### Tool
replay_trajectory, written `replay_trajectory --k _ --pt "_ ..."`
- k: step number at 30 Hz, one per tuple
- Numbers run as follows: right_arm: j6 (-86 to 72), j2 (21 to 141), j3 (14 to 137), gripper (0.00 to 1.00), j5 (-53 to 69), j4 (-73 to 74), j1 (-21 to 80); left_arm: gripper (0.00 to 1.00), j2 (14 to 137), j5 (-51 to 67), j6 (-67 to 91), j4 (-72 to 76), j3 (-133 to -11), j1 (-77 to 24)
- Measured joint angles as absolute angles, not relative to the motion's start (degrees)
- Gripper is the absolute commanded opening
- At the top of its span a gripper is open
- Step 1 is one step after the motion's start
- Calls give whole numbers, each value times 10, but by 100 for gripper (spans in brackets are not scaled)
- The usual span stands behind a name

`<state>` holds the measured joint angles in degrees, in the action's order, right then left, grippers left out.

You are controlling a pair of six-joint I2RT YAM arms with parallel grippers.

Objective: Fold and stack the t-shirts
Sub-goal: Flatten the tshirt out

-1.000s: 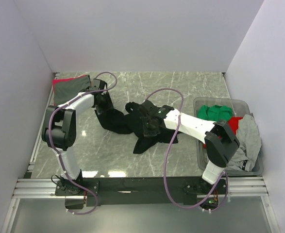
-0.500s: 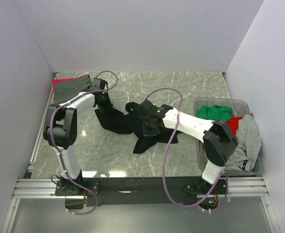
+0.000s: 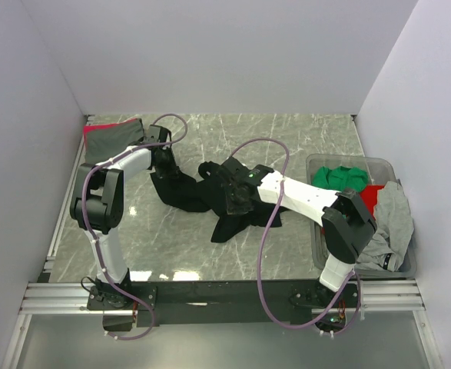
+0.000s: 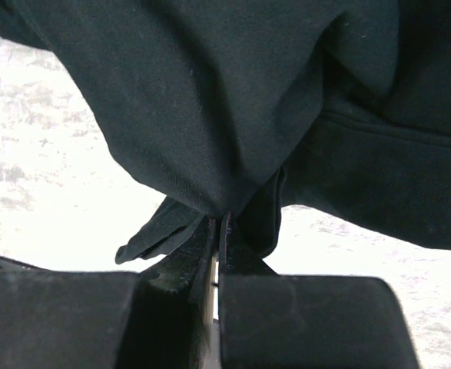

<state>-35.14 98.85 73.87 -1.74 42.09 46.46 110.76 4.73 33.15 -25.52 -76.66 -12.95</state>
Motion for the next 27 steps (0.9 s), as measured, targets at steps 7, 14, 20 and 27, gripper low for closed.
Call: replay_trajectory --k 7,14,20,27 --pt "-364 975 739 0 -40 435 453 0 1090 40 324 -276 -779 -123" --pt "-370 912 779 0 -98 496 440 0 973 38 326 -294 -784 -96" --pt "-367 799 720 14 -126 502 439 4 905 46 328 -285 -750 -96" --pt "-405 788 571 34 -120 528 439 31 981 106 326 -288 -693 -103"
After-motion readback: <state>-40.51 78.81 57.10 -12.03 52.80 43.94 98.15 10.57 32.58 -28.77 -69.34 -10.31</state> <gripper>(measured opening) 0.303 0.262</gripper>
